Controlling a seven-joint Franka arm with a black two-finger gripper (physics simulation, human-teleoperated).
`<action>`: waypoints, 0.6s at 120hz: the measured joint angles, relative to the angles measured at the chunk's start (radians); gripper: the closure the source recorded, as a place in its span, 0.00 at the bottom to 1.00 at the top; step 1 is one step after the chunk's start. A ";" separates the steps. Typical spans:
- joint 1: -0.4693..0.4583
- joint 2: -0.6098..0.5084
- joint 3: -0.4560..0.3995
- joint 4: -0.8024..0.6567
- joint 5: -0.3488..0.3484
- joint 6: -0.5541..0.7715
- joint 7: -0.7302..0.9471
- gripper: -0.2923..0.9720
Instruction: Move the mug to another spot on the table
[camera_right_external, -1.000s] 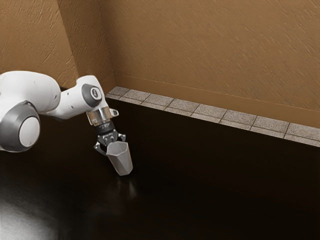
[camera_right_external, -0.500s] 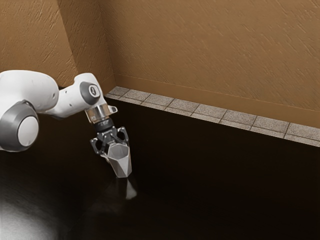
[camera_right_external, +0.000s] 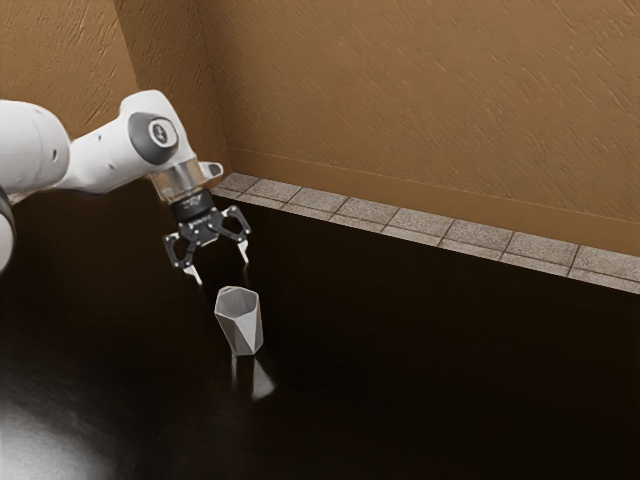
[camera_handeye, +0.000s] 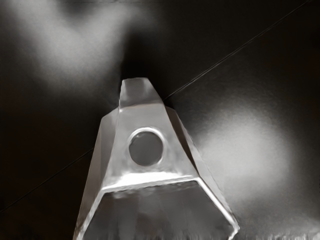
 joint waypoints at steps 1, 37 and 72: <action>-0.003 -0.009 -0.003 -0.004 0.008 0.000 0.001 0.24; -0.159 -0.284 -0.022 -0.061 0.343 -0.008 0.288 0.23; -0.249 -0.393 -0.021 -0.059 0.476 -0.002 0.682 0.23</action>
